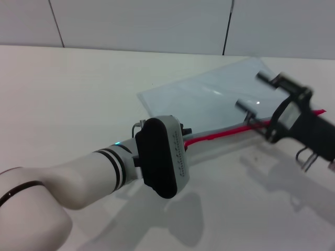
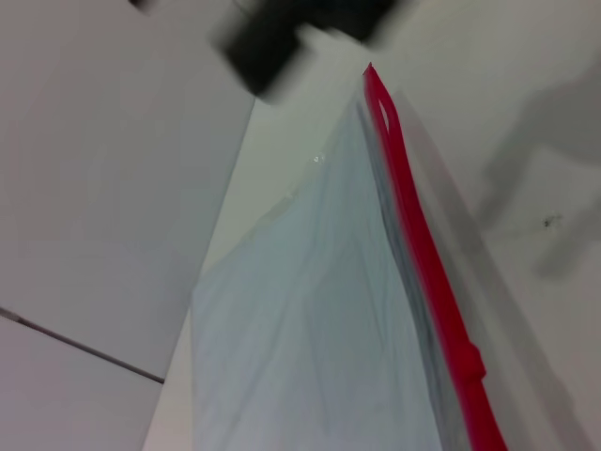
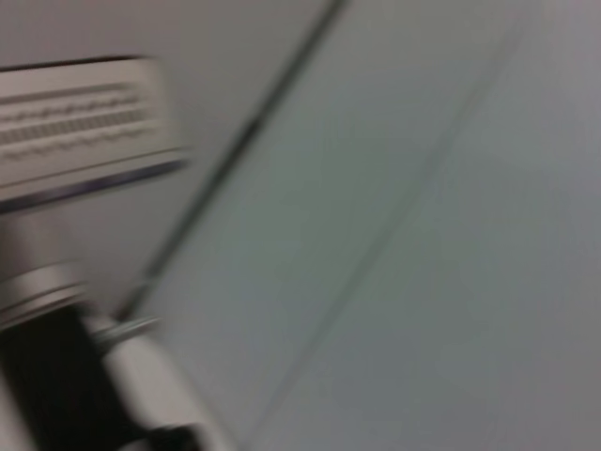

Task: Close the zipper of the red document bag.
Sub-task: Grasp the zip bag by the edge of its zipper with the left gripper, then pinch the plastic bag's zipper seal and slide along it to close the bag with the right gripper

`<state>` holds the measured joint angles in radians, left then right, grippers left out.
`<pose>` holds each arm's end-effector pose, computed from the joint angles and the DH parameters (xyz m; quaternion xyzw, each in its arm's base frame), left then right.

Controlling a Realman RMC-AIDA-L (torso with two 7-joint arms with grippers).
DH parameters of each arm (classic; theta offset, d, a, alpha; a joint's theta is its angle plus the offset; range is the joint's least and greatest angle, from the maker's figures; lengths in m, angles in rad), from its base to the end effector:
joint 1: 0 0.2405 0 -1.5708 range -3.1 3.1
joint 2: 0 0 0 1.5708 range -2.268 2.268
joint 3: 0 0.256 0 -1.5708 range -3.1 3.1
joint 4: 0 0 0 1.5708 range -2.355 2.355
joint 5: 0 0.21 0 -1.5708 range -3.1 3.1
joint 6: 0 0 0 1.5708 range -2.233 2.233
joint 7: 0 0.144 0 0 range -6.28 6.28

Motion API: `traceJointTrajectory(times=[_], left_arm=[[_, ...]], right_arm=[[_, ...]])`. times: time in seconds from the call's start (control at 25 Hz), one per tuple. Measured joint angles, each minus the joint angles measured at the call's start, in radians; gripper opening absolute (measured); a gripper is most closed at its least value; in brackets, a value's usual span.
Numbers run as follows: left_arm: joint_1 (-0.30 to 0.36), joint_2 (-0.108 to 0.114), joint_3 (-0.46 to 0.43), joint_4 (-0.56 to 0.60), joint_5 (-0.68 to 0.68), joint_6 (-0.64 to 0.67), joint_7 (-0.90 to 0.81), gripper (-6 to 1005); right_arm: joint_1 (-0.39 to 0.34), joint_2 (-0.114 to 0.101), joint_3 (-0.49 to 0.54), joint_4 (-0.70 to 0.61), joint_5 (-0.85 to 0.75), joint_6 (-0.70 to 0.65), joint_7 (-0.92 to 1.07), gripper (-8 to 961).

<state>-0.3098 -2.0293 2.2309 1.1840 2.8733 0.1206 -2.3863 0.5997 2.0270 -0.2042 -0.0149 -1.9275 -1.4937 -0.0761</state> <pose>-0.1848 0.3221 -0.1181 -0.9121 0.1638 0.0503 0.3725 0.2585 0.3248 -0.0357 -0.8526 -0.1694 0.2750 0.4107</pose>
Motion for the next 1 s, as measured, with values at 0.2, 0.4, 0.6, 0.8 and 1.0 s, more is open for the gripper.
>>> traceJointTrajectory(times=[0.2,0.4,0.6,0.8,1.0], left_arm=[[0.011,0.002,-0.008,0.015,0.000,-0.002,0.000,54],[0.019,0.005,-0.008,0.042,0.000,-0.001,0.001,53],[0.019,0.005,-0.002,0.047,0.000,0.005,0.002,52],[0.022,0.004,0.001,0.048,0.000,0.005,0.019,51],[0.030,0.003,0.002,0.048,0.000,0.000,0.032,51]], right_arm=[[0.029,0.001,-0.001,-0.014,-0.173,0.060,-0.028,602],[0.071,0.006,-0.002,0.033,-0.231,0.193,-0.105,582],[0.090,0.007,0.002,0.081,-0.231,0.266,-0.192,556],[0.091,0.007,0.014,0.088,-0.224,0.274,-0.232,530],[0.091,0.007,0.014,0.088,-0.224,0.275,-0.253,505]])
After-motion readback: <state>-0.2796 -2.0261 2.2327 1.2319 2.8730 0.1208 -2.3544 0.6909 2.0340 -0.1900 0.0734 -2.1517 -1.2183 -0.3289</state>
